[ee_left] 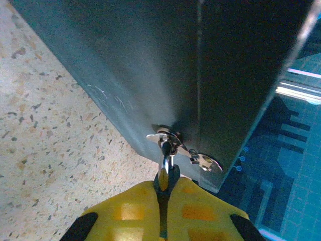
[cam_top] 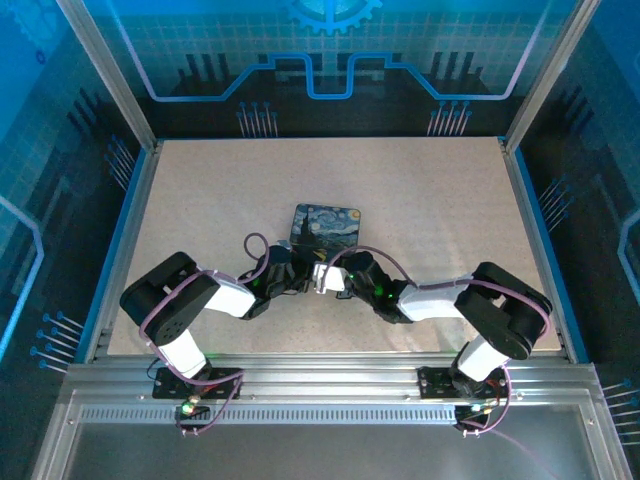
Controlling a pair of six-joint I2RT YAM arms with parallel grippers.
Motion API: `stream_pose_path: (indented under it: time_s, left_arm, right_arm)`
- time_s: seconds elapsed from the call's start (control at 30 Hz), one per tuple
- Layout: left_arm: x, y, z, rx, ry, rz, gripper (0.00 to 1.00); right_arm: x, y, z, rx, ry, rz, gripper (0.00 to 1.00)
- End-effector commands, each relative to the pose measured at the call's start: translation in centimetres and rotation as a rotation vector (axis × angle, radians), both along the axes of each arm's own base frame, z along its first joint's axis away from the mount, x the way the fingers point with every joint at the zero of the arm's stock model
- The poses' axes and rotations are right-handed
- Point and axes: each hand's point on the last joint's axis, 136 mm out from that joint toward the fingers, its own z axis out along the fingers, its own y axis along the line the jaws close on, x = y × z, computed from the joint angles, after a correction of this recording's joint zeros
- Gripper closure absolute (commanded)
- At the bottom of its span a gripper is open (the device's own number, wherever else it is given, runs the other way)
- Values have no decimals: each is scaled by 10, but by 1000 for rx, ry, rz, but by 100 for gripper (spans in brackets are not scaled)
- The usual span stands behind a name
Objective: Unlock the padlock with the key
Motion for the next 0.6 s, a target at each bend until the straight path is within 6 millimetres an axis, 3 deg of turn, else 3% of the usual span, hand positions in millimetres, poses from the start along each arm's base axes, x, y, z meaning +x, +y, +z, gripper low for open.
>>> stream_pose_path:
  time_s: [0.0, 0.23, 0.57]
  left_arm:
    - [2, -11, 23, -68, -60, -33, 100]
    - [2, -11, 23, -67, -60, -34, 100]
    - [2, -11, 20, -60, -55, -38, 100]
  right_arm:
    - [5, 9, 21, 75, 4, -19, 100]
    - [4, 12, 26, 149, 97, -77, 100]
    - [-4, 16, 15, 314, 305, -178, 100]
